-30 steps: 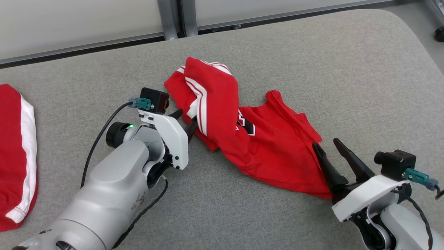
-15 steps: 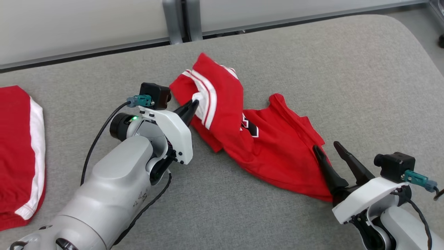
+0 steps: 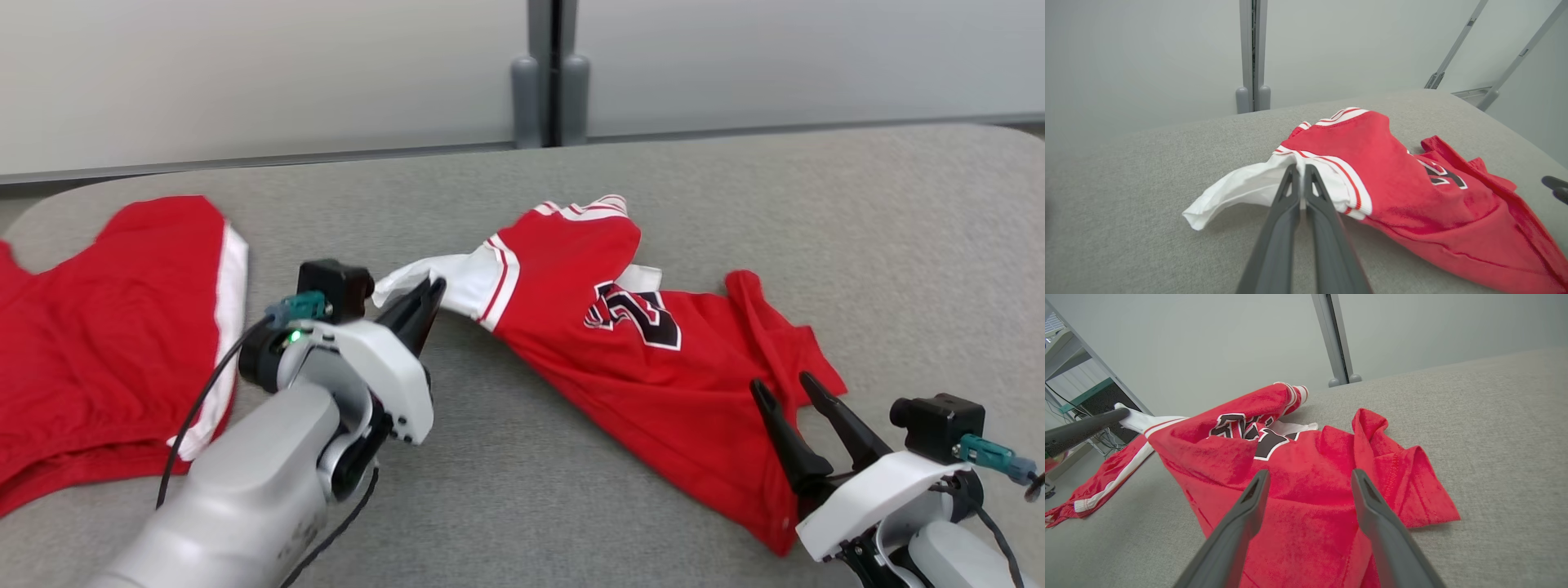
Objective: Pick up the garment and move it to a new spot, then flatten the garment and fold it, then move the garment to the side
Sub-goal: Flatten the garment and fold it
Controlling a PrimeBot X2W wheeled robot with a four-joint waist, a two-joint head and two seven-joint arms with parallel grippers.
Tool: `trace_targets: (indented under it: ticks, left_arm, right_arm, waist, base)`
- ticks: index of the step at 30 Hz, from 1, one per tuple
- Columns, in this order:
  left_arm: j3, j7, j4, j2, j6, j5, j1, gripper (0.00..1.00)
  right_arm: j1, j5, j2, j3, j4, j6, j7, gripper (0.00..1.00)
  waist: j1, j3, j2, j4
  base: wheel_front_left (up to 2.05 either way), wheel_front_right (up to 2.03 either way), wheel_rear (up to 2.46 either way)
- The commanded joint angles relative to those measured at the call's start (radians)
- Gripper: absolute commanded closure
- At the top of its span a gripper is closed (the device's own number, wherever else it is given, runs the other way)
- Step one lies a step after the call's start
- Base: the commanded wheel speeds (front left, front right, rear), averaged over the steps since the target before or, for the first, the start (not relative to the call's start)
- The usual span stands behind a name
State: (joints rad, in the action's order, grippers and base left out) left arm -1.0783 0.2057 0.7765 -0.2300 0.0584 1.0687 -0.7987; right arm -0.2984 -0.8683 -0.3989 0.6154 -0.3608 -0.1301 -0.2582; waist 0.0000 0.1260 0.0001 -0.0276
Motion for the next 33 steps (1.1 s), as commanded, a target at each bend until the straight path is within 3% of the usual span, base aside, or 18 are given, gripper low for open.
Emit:
trace_targets:
  ticks: [1, 5, 6, 11, 15, 20, 23, 24, 25, 28, 33]
  left_arm:
    - [-0.001, -0.008, -0.056, -0.033, -0.034, 0.009, 0.047, 1.00]
    - [-0.001, -0.018, -0.218, -0.123, -0.135, 0.016, 0.153, 1.00]
    - [-0.001, -0.018, -0.218, -0.123, -0.135, 0.016, 0.153, 1.00]
    - [0.002, -0.034, -0.469, -0.241, -0.296, 0.033, 0.311, 1.00]
    - [-0.007, -0.044, -0.628, -0.282, -0.378, 0.063, 0.421, 1.00]
    - [-0.050, -0.078, -0.678, -0.265, -0.391, 0.088, 0.490, 1.00]
    - [-0.075, -0.104, -0.650, -0.242, -0.376, 0.103, 0.507, 0.98]
    - [-0.077, -0.110, -0.637, -0.237, -0.373, 0.109, 0.509, 0.62]
    - [-0.080, -0.115, -0.628, -0.230, -0.370, 0.114, 0.512, 0.00]
    - [-0.071, -0.108, -0.615, -0.231, -0.361, 0.120, 0.509, 0.00]
    - [-0.012, -0.066, -0.652, -0.308, -0.410, 0.099, 0.475, 0.00]
  right_arm:
    - [0.020, -0.001, -0.005, -0.006, 0.003, -0.001, 0.002, 0.00]
    - [0.039, 0.006, -0.003, -0.011, 0.007, -0.001, 0.008, 0.00]
    - [0.039, 0.006, -0.003, -0.011, 0.007, -0.001, 0.008, 0.00]
    - [0.063, 0.011, -0.003, -0.030, 0.009, -0.001, 0.016, 0.00]
    - [0.078, 0.016, -0.009, -0.046, 0.012, -0.001, 0.024, 0.00]
    - [0.075, 0.029, -0.016, -0.065, 0.021, -0.001, 0.040, 0.00]
    - [0.067, 0.037, -0.017, -0.074, 0.030, -0.001, 0.048, 0.00]
    - [0.065, 0.042, -0.017, -0.077, 0.035, -0.001, 0.051, 0.00]
    - [0.063, 0.045, -0.017, -0.081, 0.038, -0.001, 0.052, 0.00]
    - [0.069, 0.053, -0.019, -0.093, 0.044, -0.001, 0.056, 0.00]
    - [0.073, 0.065, -0.018, -0.114, 0.062, -0.001, 0.060, 0.00]
  waist:
    - [0.0000, -0.042, -0.0001, 0.062]
    - [0.0000, -0.062, -0.0001, 0.103]
    - [0.0000, -0.062, -0.0001, 0.103]
    - [0.0000, -0.074, -0.0001, 0.143]
    - [0.0000, -0.073, -0.0001, 0.167]
    - [0.0000, -0.070, -0.0001, 0.183]
    - [0.0000, -0.066, -0.0001, 0.183]
    - [0.0000, -0.064, -0.0001, 0.182]
    - [0.0000, -0.061, -0.0001, 0.180]
    - [0.0000, -0.054, -0.0001, 0.173]
    - [0.0000, -0.039, -0.0001, 0.149]
  base:
    - [0.00, 0.00, 0.00]
    - [0.00, 0.00, 0.00]
    - [0.00, 0.00, 0.00]
    - [0.00, 0.00, 0.00]
    - [0.00, 0.00, 0.00]
    - [0.00, 0.00, 0.00]
    - [0.00, 0.00, 0.00]
    - [0.00, 0.00, 0.00]
    - [0.00, 0.00, 0.00]
    - [0.00, 0.00, 0.00]
    - [0.00, 0.00, 0.00]
